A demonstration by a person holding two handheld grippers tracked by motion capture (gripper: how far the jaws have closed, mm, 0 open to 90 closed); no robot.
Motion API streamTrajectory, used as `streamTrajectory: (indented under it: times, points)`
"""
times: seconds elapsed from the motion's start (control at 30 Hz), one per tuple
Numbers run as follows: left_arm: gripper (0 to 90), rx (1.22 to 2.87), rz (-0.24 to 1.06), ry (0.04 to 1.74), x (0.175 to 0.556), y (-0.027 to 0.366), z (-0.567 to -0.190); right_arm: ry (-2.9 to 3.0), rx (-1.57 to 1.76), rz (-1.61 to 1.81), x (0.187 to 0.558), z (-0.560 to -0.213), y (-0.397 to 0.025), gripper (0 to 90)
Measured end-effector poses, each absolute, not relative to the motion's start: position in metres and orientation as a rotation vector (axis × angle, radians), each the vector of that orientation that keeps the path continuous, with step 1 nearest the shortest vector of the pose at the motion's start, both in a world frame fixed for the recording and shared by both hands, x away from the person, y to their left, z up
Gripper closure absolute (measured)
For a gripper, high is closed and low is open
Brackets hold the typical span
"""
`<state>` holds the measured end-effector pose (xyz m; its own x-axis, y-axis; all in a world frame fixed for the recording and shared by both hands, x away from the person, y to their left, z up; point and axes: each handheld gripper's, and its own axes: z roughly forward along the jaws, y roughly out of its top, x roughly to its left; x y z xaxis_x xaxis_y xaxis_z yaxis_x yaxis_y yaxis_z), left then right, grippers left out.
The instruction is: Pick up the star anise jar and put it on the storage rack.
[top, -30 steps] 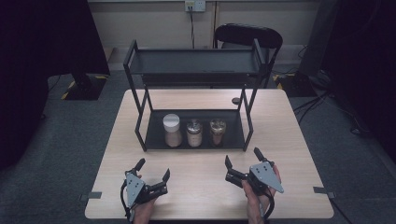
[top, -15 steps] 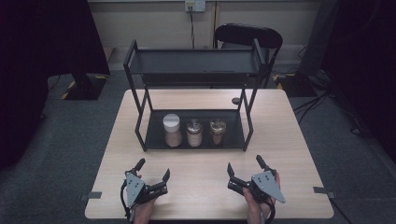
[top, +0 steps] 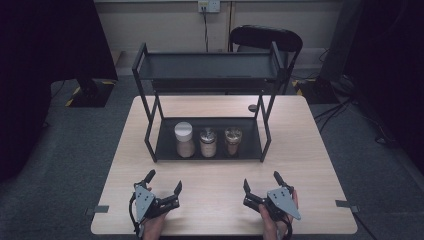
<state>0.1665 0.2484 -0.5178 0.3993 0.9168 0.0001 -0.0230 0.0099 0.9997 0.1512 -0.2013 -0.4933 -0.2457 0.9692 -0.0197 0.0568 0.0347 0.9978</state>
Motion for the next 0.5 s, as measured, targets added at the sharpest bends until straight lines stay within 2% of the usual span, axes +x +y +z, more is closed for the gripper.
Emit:
streamTrajectory:
  times: [0.5]
  points:
    - [1.4,1.353,0.913,0.89,0.1662,0.2479,-0.5178,1.445,1.085,1.337,0.1531,-0.5028,-0.2008,0.0]
